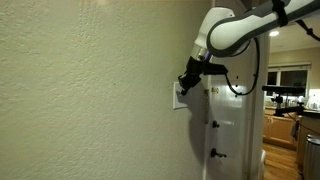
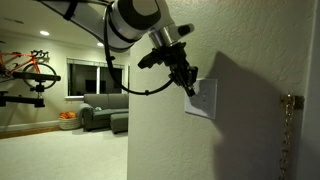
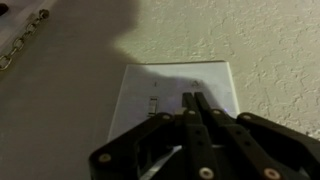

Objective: Drop down the switch button

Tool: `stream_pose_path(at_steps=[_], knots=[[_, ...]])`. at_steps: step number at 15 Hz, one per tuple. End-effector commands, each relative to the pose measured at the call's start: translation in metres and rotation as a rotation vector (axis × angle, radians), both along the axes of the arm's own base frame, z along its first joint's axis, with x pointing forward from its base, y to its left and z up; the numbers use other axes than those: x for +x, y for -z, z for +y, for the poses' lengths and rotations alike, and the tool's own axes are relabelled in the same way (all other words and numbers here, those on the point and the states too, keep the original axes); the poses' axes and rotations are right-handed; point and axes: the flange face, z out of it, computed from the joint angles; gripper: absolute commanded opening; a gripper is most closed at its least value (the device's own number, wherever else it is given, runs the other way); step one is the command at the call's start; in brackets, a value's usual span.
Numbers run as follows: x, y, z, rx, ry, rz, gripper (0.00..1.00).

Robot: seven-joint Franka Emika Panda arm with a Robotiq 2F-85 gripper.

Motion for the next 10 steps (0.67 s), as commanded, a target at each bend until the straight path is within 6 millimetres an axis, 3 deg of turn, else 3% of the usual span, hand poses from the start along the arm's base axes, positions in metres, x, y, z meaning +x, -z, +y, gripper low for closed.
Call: stream_pose_path(at_steps=[1,5,10], knots=[[0.001,0.016,-0.005,0.017,0.014,0.015,0.07],[0.001,0.021,-0.004,0.018,0.014,0.026,0.07],[-0.031,0.012,0.012,-0.019,-0.009,0.056,0.07]])
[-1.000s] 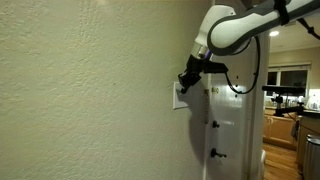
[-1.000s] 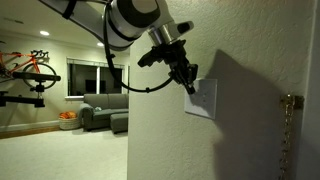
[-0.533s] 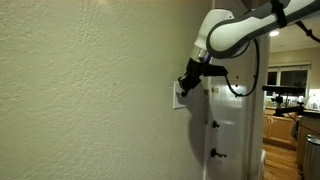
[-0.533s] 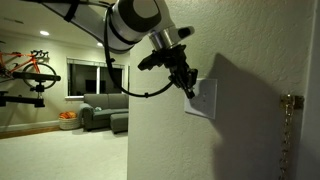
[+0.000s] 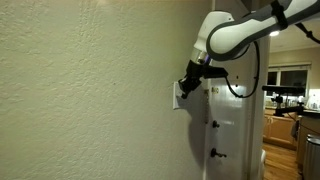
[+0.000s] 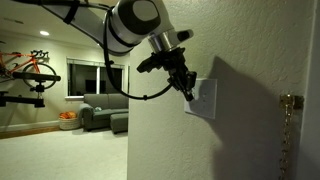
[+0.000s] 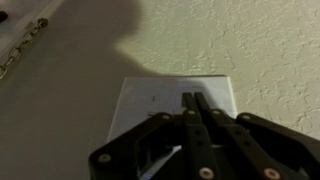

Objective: Drop down the switch button

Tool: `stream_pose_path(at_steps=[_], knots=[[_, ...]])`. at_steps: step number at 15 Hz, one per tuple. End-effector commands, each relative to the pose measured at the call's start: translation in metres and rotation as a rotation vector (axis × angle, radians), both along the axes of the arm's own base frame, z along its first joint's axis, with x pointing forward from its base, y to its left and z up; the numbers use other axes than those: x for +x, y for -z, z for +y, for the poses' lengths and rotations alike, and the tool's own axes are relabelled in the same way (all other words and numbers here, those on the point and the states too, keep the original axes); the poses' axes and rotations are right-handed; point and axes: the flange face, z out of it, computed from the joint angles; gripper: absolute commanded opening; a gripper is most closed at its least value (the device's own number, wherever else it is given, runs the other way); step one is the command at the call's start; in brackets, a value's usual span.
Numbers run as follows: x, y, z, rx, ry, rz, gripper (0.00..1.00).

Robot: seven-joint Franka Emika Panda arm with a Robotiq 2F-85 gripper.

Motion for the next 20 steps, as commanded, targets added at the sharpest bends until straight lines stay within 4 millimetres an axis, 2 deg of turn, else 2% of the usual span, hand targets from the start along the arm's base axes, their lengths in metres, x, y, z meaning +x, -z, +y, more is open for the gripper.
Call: stream_pose_path(at_steps=[1,5,9,12,16,20], knots=[[-0.038,0.001,0.012,-0.003,-0.013,0.040,0.07],[-0.068,0.021,0.023,0.027,-0.009,0.142,0.07],[-0.095,0.057,0.031,0.078,0.007,0.333,0.08],[-0.111,0.085,0.047,0.123,-0.017,0.456,0.36],[-0.127,0.113,0.075,0.177,-0.113,0.561,0.62],[-0.138,0.126,0.094,0.150,-0.249,0.604,0.88]])
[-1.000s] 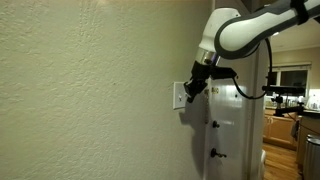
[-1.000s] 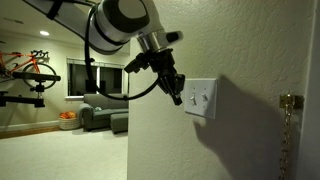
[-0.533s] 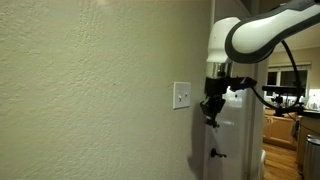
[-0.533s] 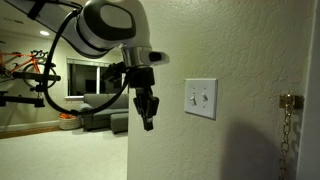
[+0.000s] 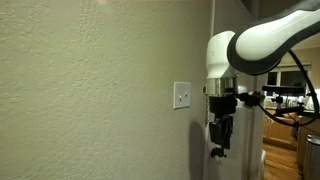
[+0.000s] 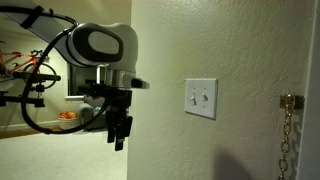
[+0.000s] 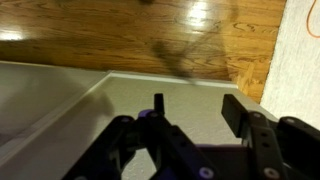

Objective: Drop down the switch button

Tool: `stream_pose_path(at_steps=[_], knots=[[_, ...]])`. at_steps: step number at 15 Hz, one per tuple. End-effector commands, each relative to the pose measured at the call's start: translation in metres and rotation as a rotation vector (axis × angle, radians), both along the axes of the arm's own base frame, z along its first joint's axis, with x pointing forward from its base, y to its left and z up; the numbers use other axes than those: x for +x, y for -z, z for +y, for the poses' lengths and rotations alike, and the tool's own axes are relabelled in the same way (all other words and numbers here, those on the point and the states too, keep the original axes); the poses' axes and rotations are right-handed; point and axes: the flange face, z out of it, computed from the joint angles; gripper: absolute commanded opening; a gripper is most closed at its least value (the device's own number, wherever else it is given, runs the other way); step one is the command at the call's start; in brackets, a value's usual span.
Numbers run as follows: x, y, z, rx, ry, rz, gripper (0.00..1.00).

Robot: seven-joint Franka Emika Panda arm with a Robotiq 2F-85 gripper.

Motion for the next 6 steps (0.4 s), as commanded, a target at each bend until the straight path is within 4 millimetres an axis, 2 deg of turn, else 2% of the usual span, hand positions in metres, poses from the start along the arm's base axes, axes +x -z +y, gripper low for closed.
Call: stream_pose_path(at_steps=[1,3,4,5,6], knots=[[-0.024,0.000,0.011,0.012,-0.108,0.014,0.93],[-0.027,0.002,0.013,-0.010,-0.140,0.014,1.00],[-0.008,0.007,0.013,-0.001,-0.101,0.019,1.00],[-0.008,0.008,0.013,-0.002,-0.104,0.019,0.95],[-0.007,0.008,0.013,-0.002,-0.104,0.020,1.00]])
